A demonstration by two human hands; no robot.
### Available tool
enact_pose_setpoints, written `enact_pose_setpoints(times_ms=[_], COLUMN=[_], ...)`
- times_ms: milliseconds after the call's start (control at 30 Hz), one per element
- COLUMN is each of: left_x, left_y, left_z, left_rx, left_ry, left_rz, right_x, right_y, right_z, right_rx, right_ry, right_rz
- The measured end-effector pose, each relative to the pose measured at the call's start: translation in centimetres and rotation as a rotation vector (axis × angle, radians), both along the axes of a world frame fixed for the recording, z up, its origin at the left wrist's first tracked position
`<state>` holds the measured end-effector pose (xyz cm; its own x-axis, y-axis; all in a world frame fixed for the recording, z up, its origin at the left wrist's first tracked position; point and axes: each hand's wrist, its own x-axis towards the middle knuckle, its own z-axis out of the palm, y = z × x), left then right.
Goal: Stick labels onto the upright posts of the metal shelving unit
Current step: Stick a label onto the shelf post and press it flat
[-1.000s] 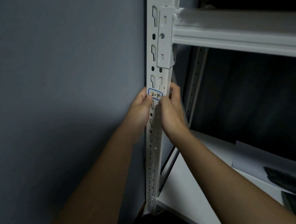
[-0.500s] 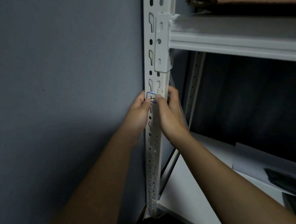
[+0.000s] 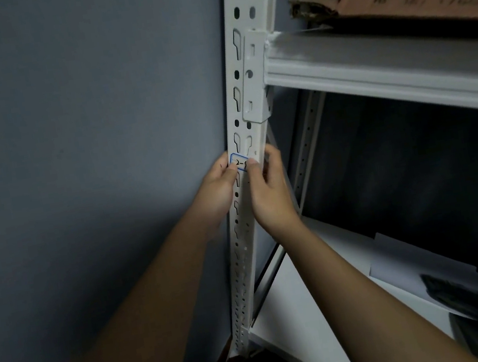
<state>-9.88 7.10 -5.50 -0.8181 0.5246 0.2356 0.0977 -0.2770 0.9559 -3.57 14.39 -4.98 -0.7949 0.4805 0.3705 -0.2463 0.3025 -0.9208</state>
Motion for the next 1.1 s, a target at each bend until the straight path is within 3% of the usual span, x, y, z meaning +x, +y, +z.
enact_pose_setpoints(times_ms=[267, 433, 567, 900, 1100], left_x=[0.4, 1.0, 2.4, 3.0, 2.6], left_y=[0.1, -0.2, -0.8, 0.8, 0.7], left_z=[0.2, -0.2, -0.9, -1.2, -1.8], left_rx=[-0.031, -0.184, -0.265, -0.145, -0.167], left_ry=[0.026, 0.229, 0.385, 0.519, 0.555], left_rz=[0.046, 0.293, 0.545, 0.788, 0.768], right_x=[0.6, 0.5, 0.5, 0.6, 0.4], right_y=[1.2, 1.6, 1.0, 0.5, 0.2], right_z=[-0.2, -0.4, -0.5, -0.6, -1.0], right_rx=[0.27, 0.378, 0.358, 0.323, 0.372], right_ry=[-0.088, -0.131, -0.136, -0.114, -0.121], right_rz=[-0.046, -0.068, -0.085, -0.133, -0.211])
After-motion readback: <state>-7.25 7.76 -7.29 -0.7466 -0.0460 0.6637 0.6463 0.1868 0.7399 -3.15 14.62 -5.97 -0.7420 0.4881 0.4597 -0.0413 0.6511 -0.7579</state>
